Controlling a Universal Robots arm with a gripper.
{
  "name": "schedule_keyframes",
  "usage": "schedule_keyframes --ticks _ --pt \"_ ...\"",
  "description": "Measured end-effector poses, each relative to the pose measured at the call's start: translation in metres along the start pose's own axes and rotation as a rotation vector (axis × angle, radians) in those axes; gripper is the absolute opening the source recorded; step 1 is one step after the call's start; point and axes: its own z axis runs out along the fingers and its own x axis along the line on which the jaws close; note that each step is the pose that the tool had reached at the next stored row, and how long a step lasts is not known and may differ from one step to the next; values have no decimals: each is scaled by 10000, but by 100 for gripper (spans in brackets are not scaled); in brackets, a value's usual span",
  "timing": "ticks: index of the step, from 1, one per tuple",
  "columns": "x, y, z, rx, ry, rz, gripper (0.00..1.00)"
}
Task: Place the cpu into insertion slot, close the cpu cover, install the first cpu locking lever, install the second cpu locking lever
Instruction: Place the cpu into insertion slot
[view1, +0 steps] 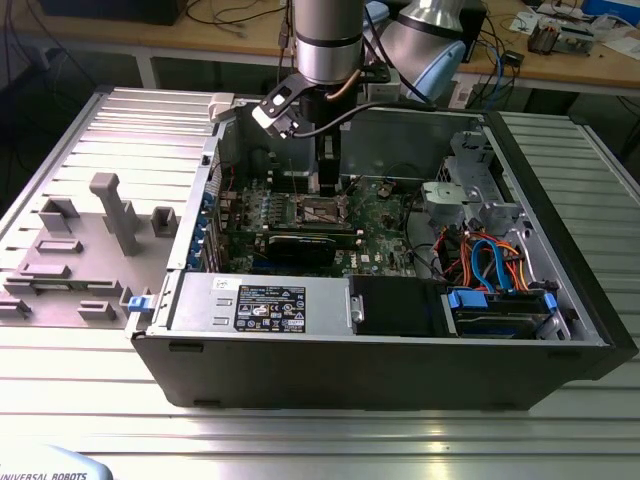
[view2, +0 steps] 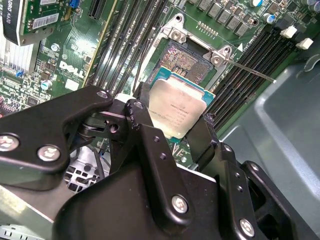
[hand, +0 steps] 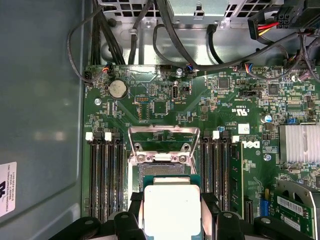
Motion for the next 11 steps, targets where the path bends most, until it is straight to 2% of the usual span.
schedule_keyframes --ticks 11 --pt "0 0 0 0 -2 22 54"
